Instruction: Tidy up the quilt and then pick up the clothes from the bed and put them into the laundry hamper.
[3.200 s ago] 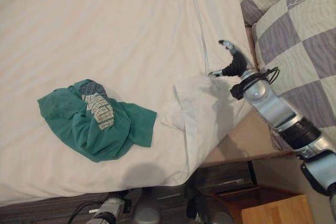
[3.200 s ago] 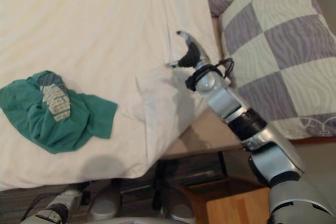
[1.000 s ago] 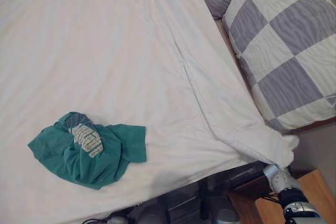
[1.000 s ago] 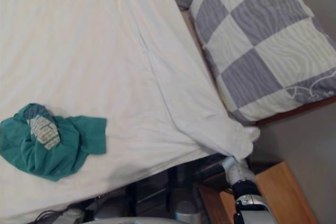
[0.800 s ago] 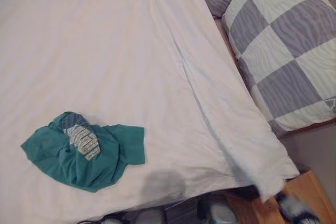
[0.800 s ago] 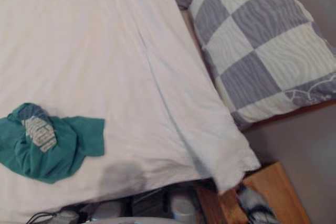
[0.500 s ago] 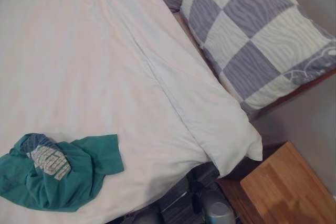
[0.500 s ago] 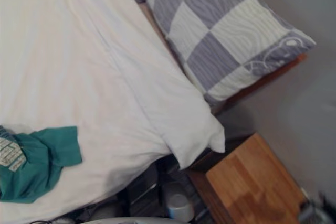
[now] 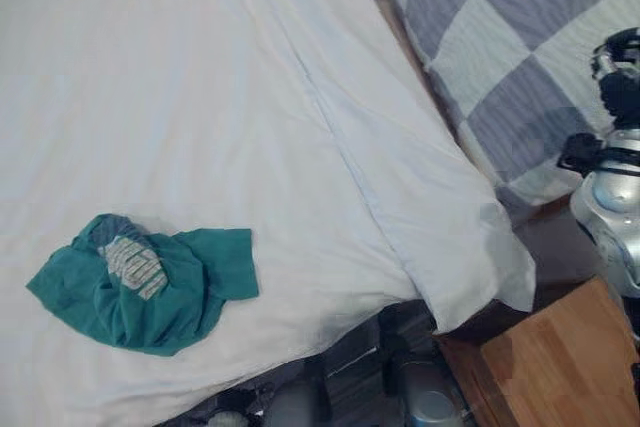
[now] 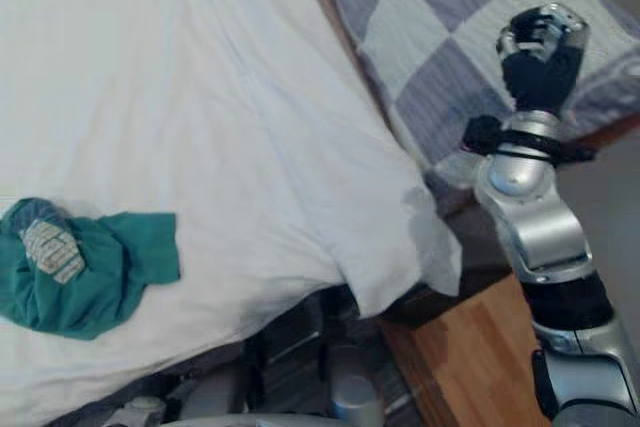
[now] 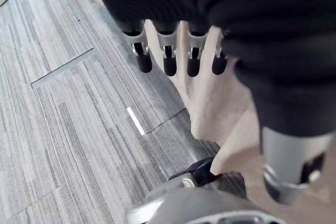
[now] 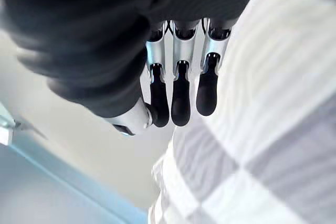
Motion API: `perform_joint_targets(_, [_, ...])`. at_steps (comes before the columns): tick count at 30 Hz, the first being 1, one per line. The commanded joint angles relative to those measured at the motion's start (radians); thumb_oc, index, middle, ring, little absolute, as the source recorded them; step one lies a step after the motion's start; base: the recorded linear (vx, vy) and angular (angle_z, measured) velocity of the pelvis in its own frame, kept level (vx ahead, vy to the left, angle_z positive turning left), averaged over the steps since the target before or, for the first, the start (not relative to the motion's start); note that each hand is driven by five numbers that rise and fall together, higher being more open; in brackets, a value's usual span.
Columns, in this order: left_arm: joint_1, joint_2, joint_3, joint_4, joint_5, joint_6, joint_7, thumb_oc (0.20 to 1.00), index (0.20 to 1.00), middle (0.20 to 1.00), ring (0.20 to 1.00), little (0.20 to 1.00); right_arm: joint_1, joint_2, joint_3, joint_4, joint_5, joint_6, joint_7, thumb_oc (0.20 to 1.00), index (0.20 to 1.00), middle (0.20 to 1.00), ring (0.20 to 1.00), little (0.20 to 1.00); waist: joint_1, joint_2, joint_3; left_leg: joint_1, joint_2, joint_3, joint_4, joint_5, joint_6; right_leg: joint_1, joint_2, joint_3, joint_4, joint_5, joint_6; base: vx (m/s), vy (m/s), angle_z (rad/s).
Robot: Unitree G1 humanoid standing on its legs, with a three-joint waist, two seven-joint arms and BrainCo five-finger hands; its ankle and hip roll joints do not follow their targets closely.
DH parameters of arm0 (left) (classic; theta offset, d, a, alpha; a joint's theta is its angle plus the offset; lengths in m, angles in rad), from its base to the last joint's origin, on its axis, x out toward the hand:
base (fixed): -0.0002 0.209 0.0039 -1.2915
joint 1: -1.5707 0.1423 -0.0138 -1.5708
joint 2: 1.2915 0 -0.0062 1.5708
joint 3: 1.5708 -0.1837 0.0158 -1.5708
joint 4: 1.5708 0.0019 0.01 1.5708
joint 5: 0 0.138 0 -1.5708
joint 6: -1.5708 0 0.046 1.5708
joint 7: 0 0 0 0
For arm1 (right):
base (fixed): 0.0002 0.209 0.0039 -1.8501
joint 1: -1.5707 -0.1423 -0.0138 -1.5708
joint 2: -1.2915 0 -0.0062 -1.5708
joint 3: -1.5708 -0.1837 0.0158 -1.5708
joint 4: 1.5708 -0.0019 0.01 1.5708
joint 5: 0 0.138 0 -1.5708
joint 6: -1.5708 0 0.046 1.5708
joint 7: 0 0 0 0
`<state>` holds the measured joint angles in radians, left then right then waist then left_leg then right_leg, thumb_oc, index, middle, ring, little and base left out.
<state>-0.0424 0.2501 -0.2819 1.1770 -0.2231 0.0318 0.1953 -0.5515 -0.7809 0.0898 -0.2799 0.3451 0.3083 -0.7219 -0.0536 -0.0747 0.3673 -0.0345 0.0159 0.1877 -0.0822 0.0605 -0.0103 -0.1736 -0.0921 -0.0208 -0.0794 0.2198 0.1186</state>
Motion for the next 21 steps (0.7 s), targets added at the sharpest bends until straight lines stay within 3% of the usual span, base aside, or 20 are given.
perform_joint_targets(1, [-0.032,-0.047,-0.051,0.042,-0.014,-0.006,0.012,1.000,1.000,1.000,1.000,1.000,-0.119,0.003,0.009,-0.045,-0.113,0.016,0.051,0.200,0.200,0.200,0.200,0.200,0.032,0.004,0.028,-0.021,0.000,-0.016,-0.005,-0.089,-0.026,0.031,-0.033,-0.034,0.053,-0.129,0.074,-0.01,0.003,0.22])
perform_joint_targets(5, [-0.034,-0.046,-0.067,0.036,-0.024,-0.001,0.011,1.000,1.000,1.000,1.000,1.000,-0.167,0.043,0.085,-0.012,-0.152,0.053,0.089,0.200,0.200,0.200,0.200,0.200,0.049,0.012,0.036,-0.028,-0.007,-0.023,-0.005,-0.087,-0.025,0.026,-0.038,-0.045,0.063,-0.133,0.071,0.00,-0.002,0.18])
perform_joint_targets(14, [-0.049,-0.015,-0.099,-0.008,-0.028,0.010,-0.014,1.000,1.000,1.000,1.000,1.000,-0.260,0.146,0.214,0.355,-0.222,0.087,0.110,0.200,0.200,0.200,0.200,0.200,0.095,0.045,0.092,-0.071,-0.016,-0.031,-0.005,-0.073,-0.025,-0.015,-0.052,-0.071,0.084,-0.135,0.067,-0.02,-0.019,0.13])
perform_joint_targets(21, [-0.060,-0.026,-0.086,-0.021,-0.037,-0.012,-0.023,1.000,1.000,1.000,1.000,1.000,-0.198,0.208,0.229,0.465,-0.182,0.178,0.072,0.200,0.200,0.200,0.200,0.200,0.084,0.067,0.134,-0.100,-0.021,-0.022,-0.005,-0.072,-0.027,-0.048,-0.058,-0.061,0.089,-0.137,0.065,-0.05,0.038,0.01])
